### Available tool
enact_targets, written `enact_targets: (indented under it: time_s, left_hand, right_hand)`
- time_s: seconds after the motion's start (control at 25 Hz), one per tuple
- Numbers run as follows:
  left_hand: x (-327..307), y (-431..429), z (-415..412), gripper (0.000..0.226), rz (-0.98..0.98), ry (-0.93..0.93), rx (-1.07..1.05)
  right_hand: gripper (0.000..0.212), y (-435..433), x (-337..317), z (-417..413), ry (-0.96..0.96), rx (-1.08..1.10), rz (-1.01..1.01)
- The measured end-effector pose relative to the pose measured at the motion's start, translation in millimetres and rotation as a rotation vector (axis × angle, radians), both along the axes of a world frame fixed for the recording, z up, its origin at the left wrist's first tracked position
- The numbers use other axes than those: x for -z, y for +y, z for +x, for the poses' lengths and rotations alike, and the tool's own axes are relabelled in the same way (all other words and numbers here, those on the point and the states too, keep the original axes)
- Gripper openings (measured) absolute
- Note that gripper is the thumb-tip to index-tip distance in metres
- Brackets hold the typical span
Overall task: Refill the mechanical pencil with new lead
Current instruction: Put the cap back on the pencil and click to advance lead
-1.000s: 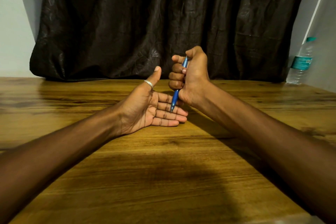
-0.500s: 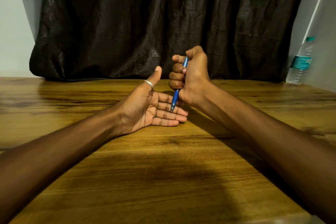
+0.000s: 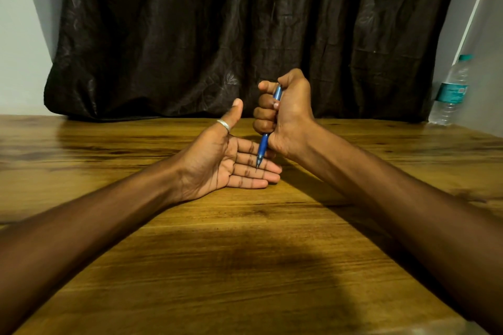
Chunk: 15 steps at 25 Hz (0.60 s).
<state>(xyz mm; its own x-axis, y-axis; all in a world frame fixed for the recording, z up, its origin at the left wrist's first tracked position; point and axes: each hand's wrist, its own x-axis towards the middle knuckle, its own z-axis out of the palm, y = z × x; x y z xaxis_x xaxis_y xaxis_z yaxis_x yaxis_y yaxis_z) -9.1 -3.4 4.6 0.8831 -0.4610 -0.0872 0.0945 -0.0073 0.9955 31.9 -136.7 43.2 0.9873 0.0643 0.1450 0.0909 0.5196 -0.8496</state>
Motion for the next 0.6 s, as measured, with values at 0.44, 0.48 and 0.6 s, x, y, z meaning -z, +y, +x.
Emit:
enact_targets:
  time_s: [0.44,0.48,0.6]
  left_hand:
    - [-0.3,-0.4,0.0,0.107,0.006,-0.001,-0.006]
    - [-0.3,-0.4,0.0,0.106,0.007,-0.003,-0.006]
    - [0.0,-0.3,0.2,0.107,0.004,-0.004,-0.005]
  right_hand:
    - [0.030,-0.8,-0.9,-1.8,-0.008,0.016,-0.010]
    - [0.031,-0.8,-0.8,-2.1,-0.006,0.017,-0.009]
    - [0.032,-0.5,0.0,-2.1,0.003,0.017,-0.007]
